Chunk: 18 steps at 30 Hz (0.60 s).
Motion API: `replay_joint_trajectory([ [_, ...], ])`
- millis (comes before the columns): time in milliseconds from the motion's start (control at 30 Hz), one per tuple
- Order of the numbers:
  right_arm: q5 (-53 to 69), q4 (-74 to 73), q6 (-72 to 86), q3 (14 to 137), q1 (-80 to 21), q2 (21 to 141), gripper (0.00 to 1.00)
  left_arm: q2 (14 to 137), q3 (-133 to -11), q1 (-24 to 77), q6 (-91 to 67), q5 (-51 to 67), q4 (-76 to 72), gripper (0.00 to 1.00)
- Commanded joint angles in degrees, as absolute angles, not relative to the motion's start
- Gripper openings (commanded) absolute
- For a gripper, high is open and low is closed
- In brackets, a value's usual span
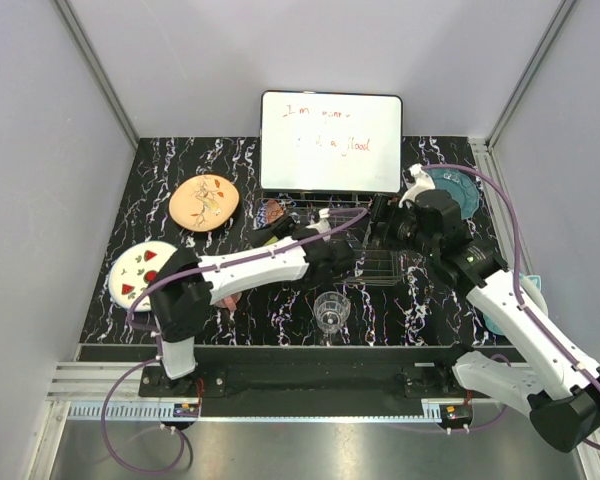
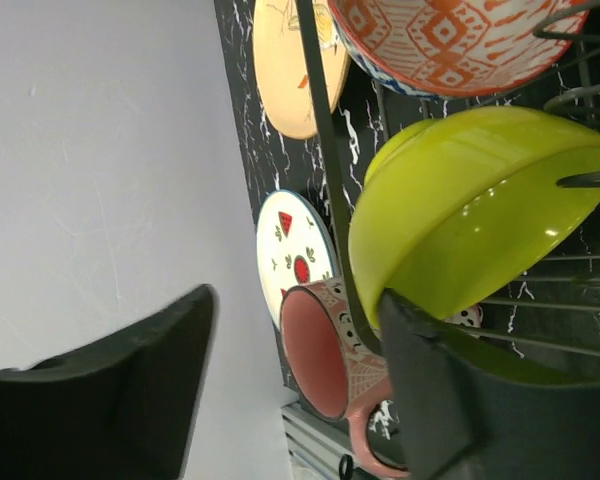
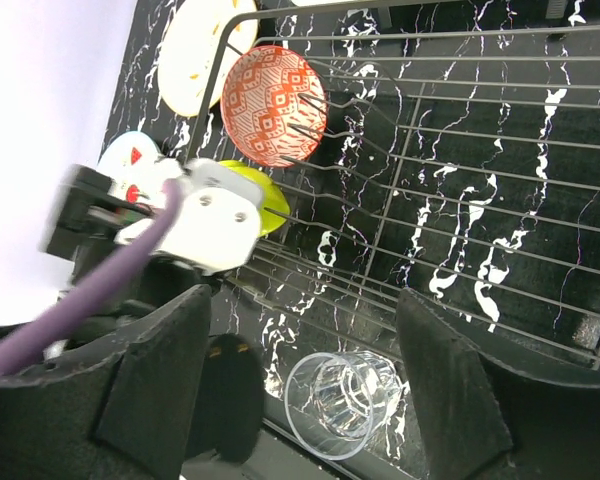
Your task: Load the mixed dishes into the dish rack
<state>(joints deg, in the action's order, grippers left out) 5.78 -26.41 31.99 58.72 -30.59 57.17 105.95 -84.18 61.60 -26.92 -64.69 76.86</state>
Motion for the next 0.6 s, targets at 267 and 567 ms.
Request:
replay_joint_trajectory([
  [267,8.8,-24.4,35.4,60.8,-30.2,62.8,0.88,85.5,-100.9,46.2,-4.5,-50.1,70.7,0.99],
  [567,26.7,1.5,58.5,59.6,-33.6,76.4,0.85,69.2,-85.2,31.3,4.2,-42.8,57.0,0.99],
])
